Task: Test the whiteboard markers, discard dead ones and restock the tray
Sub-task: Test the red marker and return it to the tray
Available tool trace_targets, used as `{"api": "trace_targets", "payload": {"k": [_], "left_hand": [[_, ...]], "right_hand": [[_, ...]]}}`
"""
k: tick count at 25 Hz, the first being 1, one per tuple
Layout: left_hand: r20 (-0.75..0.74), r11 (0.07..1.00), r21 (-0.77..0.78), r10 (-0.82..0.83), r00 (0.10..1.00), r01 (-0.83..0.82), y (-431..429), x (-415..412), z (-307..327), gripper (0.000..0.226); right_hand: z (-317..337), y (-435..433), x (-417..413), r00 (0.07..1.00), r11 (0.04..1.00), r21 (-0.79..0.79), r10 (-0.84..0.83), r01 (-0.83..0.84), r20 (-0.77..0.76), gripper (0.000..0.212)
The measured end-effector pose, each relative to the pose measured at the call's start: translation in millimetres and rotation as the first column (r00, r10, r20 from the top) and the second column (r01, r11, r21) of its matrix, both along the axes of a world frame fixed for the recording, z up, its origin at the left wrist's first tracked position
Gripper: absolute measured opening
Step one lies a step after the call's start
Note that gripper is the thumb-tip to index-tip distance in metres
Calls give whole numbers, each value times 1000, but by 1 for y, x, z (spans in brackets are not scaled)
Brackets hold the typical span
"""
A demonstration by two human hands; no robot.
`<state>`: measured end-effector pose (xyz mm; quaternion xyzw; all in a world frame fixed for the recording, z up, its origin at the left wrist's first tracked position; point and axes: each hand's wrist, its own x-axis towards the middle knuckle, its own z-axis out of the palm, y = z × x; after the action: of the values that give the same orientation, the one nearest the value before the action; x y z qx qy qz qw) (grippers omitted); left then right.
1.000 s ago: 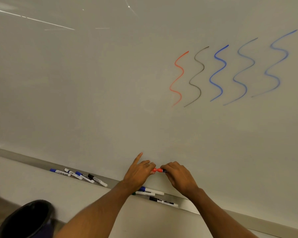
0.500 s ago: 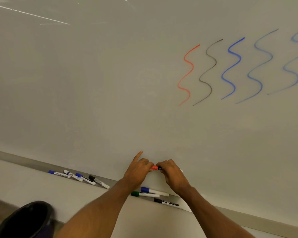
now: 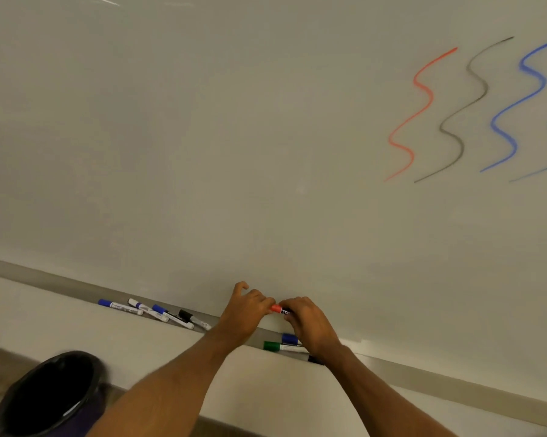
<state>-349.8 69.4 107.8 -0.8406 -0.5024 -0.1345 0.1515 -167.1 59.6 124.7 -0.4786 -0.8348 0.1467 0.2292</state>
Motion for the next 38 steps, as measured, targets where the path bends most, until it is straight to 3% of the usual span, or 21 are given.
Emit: {"api": "trace_targets", "payload": {"k": [8, 12, 15, 18, 22, 25, 29, 33, 38], "left_hand": [[-36, 979, -165, 115, 993, -120, -2, -72, -41, 33], [-58, 925, -306, 218, 974, -225, 0, -93, -61, 66], [-31, 910, -313, 275, 961, -271, 4, -112, -71, 81], [-25, 902, -329, 288, 957, -279, 5, -122, -79, 77], [-22, 890, -371, 278, 960, -266, 6, -130, -90, 67], [-50, 875, -396, 283, 958, -279, 4, -130, -98, 67], [-24, 883, -379, 289, 957, -276, 3, -120, -99, 60], [-32, 871, -405, 290, 956, -278, 3, -88, -97, 36], [-65, 870, -419, 258, 964, -261, -8, -49, -101, 36]], "right_hand": [[-60, -4, -65, 982, 981, -116, -139, 154, 128, 22], [-83, 11, -103, 972, 962, -159, -203, 220, 118, 25], [-97, 22, -123, 961, 946, -186, -242, 265, 134, 32], [-103, 31, -140, 958, 940, -216, -233, 266, 164, 32], [-105, 37, -158, 989, 955, -259, -140, 145, 38, 31], [-108, 36, -154, 984, 957, -237, -176, 166, -21, 21], [-113, 26, -131, 974, 961, -160, -226, 228, 28, 20], [-125, 15, -94, 970, 977, 11, -211, 211, 118, 21], [-127, 8, -47, 958, 978, 88, -202, 187, 205, 25]]}}
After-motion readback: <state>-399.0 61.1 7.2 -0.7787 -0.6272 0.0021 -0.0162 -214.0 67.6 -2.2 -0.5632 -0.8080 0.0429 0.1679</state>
